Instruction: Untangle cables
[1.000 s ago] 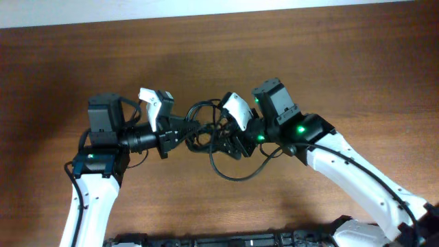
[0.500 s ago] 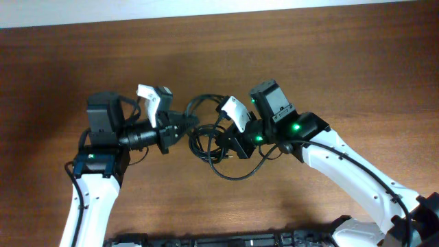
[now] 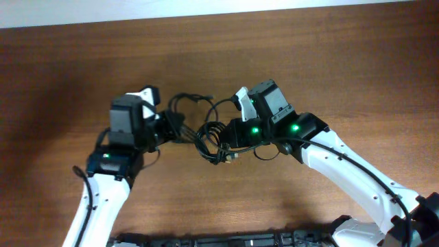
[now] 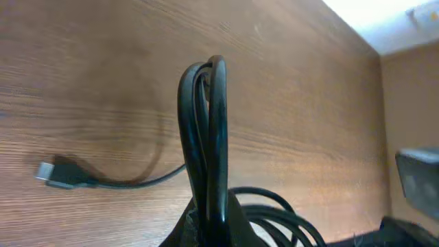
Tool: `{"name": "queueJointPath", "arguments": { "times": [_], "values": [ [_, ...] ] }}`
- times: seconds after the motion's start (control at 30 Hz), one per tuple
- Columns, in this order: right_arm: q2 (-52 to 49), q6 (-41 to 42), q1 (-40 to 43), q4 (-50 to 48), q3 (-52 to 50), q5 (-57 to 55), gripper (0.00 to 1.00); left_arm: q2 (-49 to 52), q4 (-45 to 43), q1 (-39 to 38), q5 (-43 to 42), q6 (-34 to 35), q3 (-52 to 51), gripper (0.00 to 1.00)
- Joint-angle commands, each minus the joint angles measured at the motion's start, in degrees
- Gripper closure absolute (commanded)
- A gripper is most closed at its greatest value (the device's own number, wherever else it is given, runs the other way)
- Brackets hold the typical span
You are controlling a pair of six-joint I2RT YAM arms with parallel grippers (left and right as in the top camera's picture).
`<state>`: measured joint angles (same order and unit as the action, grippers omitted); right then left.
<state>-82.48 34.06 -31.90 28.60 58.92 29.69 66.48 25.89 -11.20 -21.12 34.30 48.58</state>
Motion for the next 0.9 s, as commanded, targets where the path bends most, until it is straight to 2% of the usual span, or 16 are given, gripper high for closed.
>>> {"name": "queueJointPath", "arguments": {
  "times": [0.0,0.07,0.13,0.23,0.3,0.37,0.4,0.43,0.47,0.5,0.57,0.63,0.7,0.87],
  "values": [
    [-0.4,2.9,0.4,-2.3,-0.2,3.7,0.96,-0.1,-0.1,-5.8,6.3,0.0,0.4,1.00],
    [-0.4,4.9,0.5,-5.6,-0.2,7.4,0.96,0.8,-0.2,-9.7,9.7,0.1,0.3,1.00],
    [-0.4,11.2,0.5,-6.5,-0.2,7.5,0.96,3.0,-0.2,-12.4,11.6,3.4,0.3,1.00],
    [-0.4,13.4,0.5,-6.6,-0.2,7.7,0.96,8.1,-0.6,-14.6,12.9,7.7,0.3,1.00],
    [-0.4,16.5,0.5,-6.7,-0.2,7.4,0.96,13.1,-1.8,-16.0,12.5,10.4,0.3,1.00],
    [-0.4,17.5,0.5,-7.0,-0.2,5.7,0.96,16.8,-5.2,-17.0,7.3,10.7,0.3,1.00],
    [-0.4,16.7,0.5,-7.0,-0.2,4.2,0.91,17.6,-7.1,-17.0,5.3,10.7,0.3,1.00],
    [-0.4,13.9,0.5,-7.0,-0.2,2.9,0.78,17.6,-8.1,-17.0,5.0,10.7,0.3,1.00],
    [-0.4,10.6,0.5,-7.0,-0.2,1.7,0.56,17.6,-8.7,-16.5,5.5,10.7,0.3,1.00],
    [-0.4,6.3,1.0,-6.6,-0.2,1.5,0.41,17.5,-8.7,-15.3,5.5,10.7,0.3,1.00],
    [-0.4,-0.1,3.3,-3.4,-0.2,0.8,0.34,17.5,-5.7,-10.8,5.4,10.7,0.3,1.00],
    [-0.4,-6.3,5.1,0.7,-0.2,-3.2,0.31,17.5,-2.1,-6.2,5.7,10.7,0.3,1.00],
    [-0.4,-7.3,4.9,4.4,-0.3,-6.4,0.31,17.5,-0.5,-1.8,5.9,10.7,0.3,1.00],
    [-3.8,-8.5,-0.8,3.9,-0.5,-16.7,0.32,17.5,-0.5,-1.4,5.9,10.7,0.3,1.00]
  ]
}}
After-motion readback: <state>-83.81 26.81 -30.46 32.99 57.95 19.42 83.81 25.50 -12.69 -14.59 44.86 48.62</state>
